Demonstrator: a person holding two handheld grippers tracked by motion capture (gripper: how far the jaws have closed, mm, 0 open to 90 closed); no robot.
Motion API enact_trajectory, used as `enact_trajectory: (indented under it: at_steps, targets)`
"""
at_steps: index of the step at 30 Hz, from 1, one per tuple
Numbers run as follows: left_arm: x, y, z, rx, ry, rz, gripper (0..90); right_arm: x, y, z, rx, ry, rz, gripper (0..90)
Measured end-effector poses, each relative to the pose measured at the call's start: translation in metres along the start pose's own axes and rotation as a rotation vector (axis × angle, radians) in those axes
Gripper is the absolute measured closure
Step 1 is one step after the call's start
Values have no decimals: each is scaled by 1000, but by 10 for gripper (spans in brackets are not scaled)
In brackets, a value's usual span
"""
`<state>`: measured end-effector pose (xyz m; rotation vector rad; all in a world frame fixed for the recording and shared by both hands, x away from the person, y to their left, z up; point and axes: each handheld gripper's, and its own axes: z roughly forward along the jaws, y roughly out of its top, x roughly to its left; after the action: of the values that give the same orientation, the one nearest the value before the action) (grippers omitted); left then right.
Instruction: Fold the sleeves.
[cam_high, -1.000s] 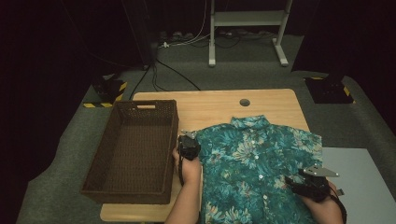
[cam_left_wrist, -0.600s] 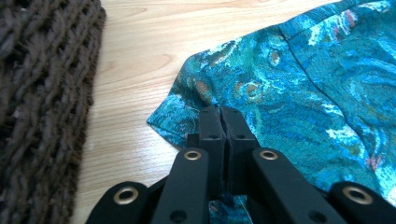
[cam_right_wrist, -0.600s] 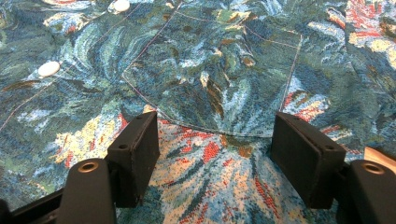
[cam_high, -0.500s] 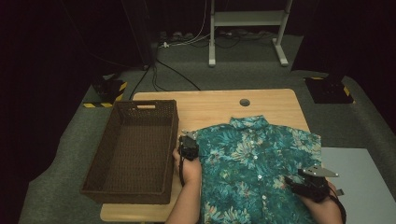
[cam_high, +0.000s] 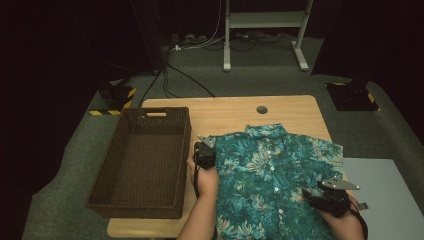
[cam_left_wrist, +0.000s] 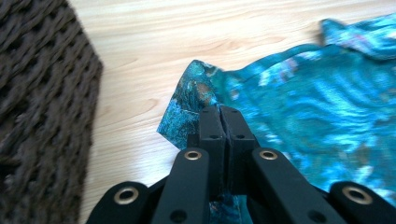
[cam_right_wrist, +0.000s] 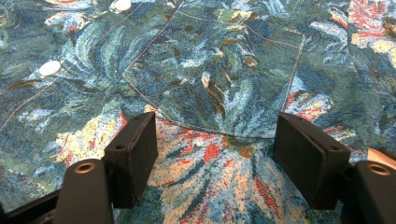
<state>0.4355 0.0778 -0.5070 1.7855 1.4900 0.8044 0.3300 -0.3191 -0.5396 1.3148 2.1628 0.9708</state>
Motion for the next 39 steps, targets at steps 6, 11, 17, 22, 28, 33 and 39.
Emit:
enact_trajectory:
  at_steps: [6,11,17,22,28,33,39]
  targets:
    - [-18,3,-5,-15,-37,37,882,0,0,0,0,1,0,306]
    - [-29,3,-4,-16,-57,52,881,0,0,0,0,2,0,306]
    - [-38,3,0,-10,-73,59,881,0,0,0,0,2,0,306]
    - [-48,3,5,0,-89,70,879,0,0,0,0,3,-1,306]
    - [-60,1,12,17,-112,83,876,0,0,0,0,3,-1,307]
    - [-67,-2,17,36,-127,91,876,0,0,0,-1,5,-1,307]
    - [-74,0,16,14,-168,93,830,0,0,0,-1,5,-1,307]
